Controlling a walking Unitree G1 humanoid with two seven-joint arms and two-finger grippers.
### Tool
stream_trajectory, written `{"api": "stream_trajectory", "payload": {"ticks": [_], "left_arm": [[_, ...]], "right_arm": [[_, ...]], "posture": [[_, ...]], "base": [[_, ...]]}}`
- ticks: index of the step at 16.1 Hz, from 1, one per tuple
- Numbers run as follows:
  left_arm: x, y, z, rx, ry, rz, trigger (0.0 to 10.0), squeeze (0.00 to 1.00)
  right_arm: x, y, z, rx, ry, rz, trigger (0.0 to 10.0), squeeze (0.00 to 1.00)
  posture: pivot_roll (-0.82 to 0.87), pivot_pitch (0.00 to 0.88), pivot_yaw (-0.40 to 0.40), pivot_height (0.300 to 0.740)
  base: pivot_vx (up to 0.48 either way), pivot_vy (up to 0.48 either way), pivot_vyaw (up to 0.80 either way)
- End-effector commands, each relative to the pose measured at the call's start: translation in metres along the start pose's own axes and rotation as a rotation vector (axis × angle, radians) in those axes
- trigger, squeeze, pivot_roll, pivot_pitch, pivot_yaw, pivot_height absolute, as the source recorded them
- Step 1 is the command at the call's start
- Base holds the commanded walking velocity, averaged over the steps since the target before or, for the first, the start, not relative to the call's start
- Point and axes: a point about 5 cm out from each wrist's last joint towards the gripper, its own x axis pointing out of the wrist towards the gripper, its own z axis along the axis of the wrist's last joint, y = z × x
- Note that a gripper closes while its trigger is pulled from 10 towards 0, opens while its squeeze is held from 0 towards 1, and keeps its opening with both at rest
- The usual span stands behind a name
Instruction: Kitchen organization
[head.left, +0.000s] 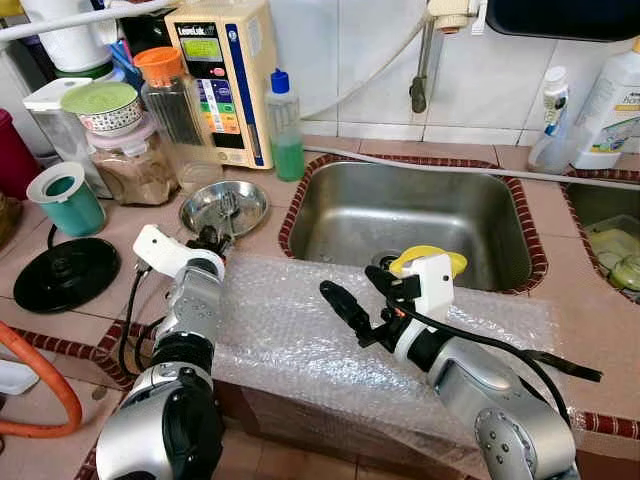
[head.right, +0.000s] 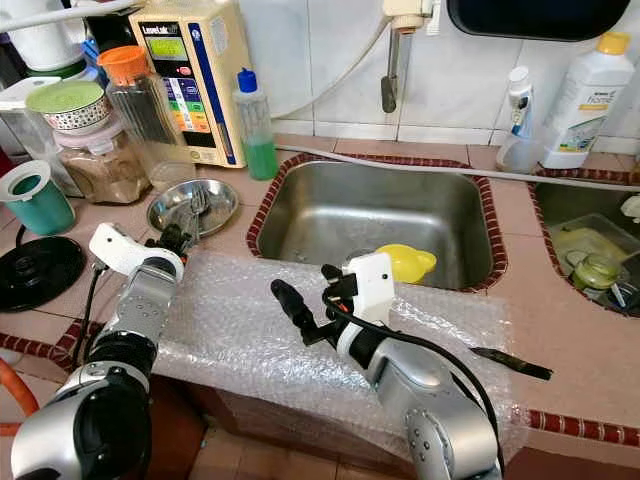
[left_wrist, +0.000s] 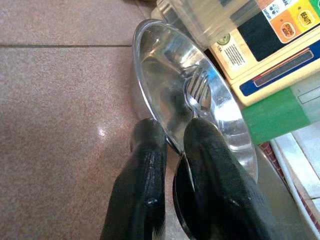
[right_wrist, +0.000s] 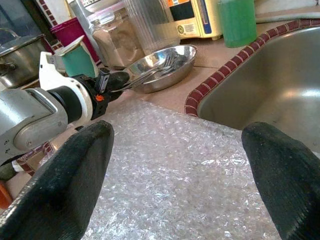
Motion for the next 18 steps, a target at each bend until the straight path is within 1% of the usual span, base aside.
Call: {"api": "stream_trajectory", "payload": {"ticks": [1,5,6,8,11,13,14,16,18], "left_arm": [[0.002,-0.005,0.007,-0.001,-0.012,-0.01,0.0,0.0],[0.004,-0.004,0.011,-0.023,-0.018,0.002,0.0,0.0],[0.004,-0.005,0.014,-0.019,-0.036,0.003,0.0,0.0],[0.004,-0.013,0.027,0.05,-0.102,-0.02,0.0,0.0],[0.003,-0.021,0.039,0.117,-0.16,-0.042,0.0,0.0],[0.002,-0.023,0.047,0.141,-0.192,-0.046,0.0,0.0],[0.001,-0.025,0.054,0.166,-0.228,-0.056,0.0,0.0],[-0.001,-0.029,0.061,0.21,-0.265,-0.082,0.0,0.0],[-0.005,-0.042,0.066,0.264,-0.303,-0.171,0.0,0.0]], "right_arm": [[0.002,0.004,0.003,-0.007,-0.01,0.014,10.0,0.0],[0.002,0.004,0.003,-0.006,-0.012,0.012,10.0,0.0],[0.002,0.004,0.003,-0.007,-0.012,0.01,10.0,0.0],[0.002,0.003,0.003,-0.007,-0.013,0.009,10.0,0.0],[0.002,0.003,0.004,-0.008,-0.015,0.005,10.0,0.0],[0.003,0.002,0.003,-0.008,-0.016,0.001,10.0,0.0],[0.003,0.001,0.004,-0.01,-0.018,-0.002,10.0,0.0],[0.003,0.0,0.005,-0.011,-0.02,-0.004,10.0,0.0],[0.005,-0.001,0.007,-0.018,-0.029,-0.019,10.0,0.0]], "posture": [[-0.08,0.0,0.129,0.74],[-0.08,0.0,0.132,0.74],[-0.08,0.0,0.132,0.74],[-0.08,0.0,0.132,0.74],[-0.08,0.0,0.133,0.74],[-0.08,0.0,0.136,0.74],[-0.08,0.0,0.137,0.74],[-0.07,0.0,0.135,0.74],[-0.07,0.0,0.131,0.74]], "base": [[0.0,0.0,0.0],[0.0,0.0,0.0],[0.0,0.0,0.0],[0.0,0.0,0.0],[0.0,0.0,0.0],[0.0,0.0,0.0],[0.0,0.0,0.0],[0.0,0.0,0.0],[0.0,0.0,0.0]]}}
